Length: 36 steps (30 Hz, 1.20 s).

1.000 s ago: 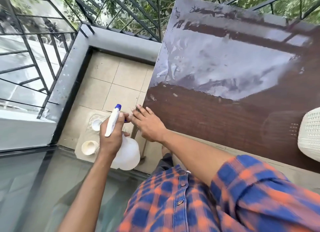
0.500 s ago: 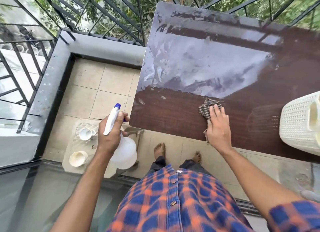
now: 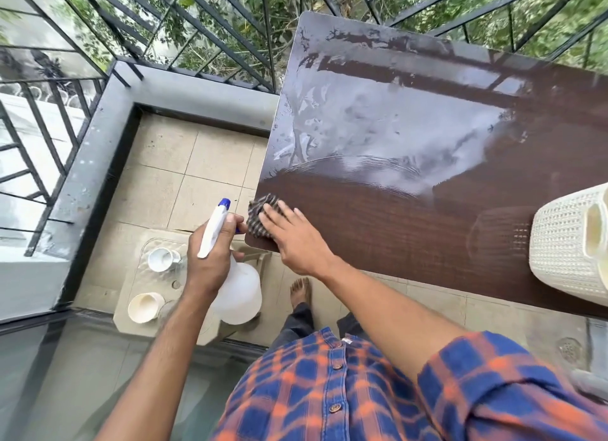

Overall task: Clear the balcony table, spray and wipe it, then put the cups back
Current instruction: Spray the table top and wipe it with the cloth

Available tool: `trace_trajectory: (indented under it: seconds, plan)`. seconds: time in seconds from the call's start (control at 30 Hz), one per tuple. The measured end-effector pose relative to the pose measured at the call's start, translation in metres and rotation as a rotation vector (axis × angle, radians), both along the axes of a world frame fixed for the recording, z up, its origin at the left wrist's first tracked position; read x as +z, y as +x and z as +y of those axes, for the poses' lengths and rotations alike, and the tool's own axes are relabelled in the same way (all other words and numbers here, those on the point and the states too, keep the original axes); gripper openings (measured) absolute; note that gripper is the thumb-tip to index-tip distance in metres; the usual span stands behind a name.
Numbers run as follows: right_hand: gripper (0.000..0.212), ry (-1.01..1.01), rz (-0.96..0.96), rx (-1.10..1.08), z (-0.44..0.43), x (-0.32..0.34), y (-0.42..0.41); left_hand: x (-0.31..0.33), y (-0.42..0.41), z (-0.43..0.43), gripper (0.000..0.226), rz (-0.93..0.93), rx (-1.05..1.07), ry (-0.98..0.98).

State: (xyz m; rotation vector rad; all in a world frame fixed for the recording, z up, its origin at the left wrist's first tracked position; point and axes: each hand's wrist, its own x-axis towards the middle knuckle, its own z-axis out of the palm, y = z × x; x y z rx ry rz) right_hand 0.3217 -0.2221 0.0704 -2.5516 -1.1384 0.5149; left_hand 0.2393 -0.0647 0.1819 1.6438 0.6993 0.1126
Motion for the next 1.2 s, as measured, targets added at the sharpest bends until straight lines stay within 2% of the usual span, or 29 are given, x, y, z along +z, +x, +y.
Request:
trace_trajectory:
  seconds: [0.07, 0.13, 0.27, 0.37, 0.43, 0.53, 0.67, 0.73, 0.83, 0.93, 1.0, 1.07, 1.2]
  plan:
    - [0.066, 0.027, -0.039, -0.005, -0.035, -0.002, -0.014, -0.003, 0.001, 0.003, 0.027, 0.007, 0.006, -0.019]
    - [0.062, 0.032, -0.062, -0.111, -0.086, 0.0, -0.015, -0.005, 0.003, 0.006, 0.027, 0.008, 0.007, -0.044]
    - [0.058, -0.061, -0.044, -0.603, -0.188, 0.004, 0.021, -0.008, 0.007, 0.014, 0.033, 0.003, 0.006, -0.073]
    - [0.058, -0.129, -0.055, -0.927, -0.2, 0.006, 0.071, -0.009, 0.012, 0.018, 0.027, -0.005, 0.015, -0.079]
    - [0.059, -0.139, -0.076, -1.02, -0.172, 0.009, 0.099, -0.01, 0.014, 0.022, 0.028, -0.008, 0.023, -0.078]
    - [0.062, -0.098, -0.046, -0.957, -0.1, 0.01, 0.122, -0.015, 0.019, 0.027, 0.035, 0.007, 0.037, -0.07]
    - [0.069, -0.009, 0.048, -0.497, 0.001, 0.016, 0.1, -0.014, 0.026, 0.026, 0.029, 0.019, 0.036, -0.075]
    - [0.069, -0.005, 0.036, -0.264, 0.028, 0.012, 0.071, -0.011, 0.03, 0.025, 0.027, 0.011, 0.04, -0.086]
    - [0.066, 0.012, 0.026, -0.068, 0.018, 0.007, 0.034, -0.01, 0.034, 0.026, 0.034, 0.016, 0.039, -0.079]
    - [0.063, 0.037, -0.015, 0.063, -0.033, 0.007, 0.021, -0.008, 0.036, 0.025, 0.031, 0.029, 0.041, -0.068]
    - [0.065, 0.021, -0.049, 0.054, -0.072, 0.01, 0.031, -0.007, 0.038, 0.024, 0.032, 0.025, 0.038, -0.067]
    - [0.066, -0.037, -0.046, -0.067, -0.099, 0.013, 0.056, -0.004, 0.04, 0.024, 0.034, 0.023, 0.041, -0.062]
    - [0.062, -0.067, -0.046, -0.324, -0.093, 0.017, 0.125, 0.001, 0.043, 0.022, 0.031, 0.024, 0.068, -0.057]
